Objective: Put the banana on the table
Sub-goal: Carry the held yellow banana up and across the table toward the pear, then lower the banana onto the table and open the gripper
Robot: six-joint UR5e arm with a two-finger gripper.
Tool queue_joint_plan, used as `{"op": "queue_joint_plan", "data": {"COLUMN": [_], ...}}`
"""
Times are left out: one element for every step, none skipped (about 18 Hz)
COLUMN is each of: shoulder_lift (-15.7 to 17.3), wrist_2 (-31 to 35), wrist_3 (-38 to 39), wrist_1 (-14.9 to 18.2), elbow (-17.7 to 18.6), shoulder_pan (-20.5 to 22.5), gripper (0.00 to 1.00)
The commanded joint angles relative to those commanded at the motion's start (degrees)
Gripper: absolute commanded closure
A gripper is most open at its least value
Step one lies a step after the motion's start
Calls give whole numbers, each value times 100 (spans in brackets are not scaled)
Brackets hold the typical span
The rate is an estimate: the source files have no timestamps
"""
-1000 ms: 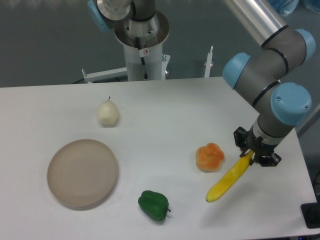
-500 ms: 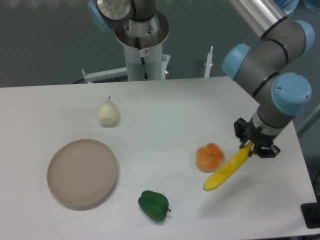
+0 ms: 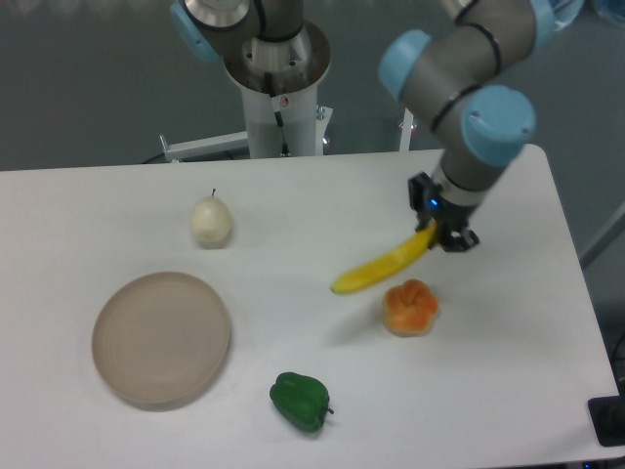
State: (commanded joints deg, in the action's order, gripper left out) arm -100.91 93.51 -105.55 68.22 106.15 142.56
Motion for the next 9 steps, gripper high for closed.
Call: {"op": "queue_joint_plan", "data": {"shoulder_lift": [79, 158, 220, 238, 256, 256, 256, 247, 221], "wrist_2": [114, 211, 308, 369, 396, 396, 405, 440, 467], "wrist_3": [-36, -54, -54, -45, -36, -36, 16, 17, 34], "wrist_1": [-141, -221, -256, -274, -309, -510, -712, -931, -1107], "elbow": [211, 370, 511, 643, 757, 932, 1082, 1223, 1303], "shoulder_pan": [-17, -61, -70, -88, -96, -105, -131, -158, -184], "gripper": [94, 94, 94, 93, 92, 91, 89, 88, 85]}}
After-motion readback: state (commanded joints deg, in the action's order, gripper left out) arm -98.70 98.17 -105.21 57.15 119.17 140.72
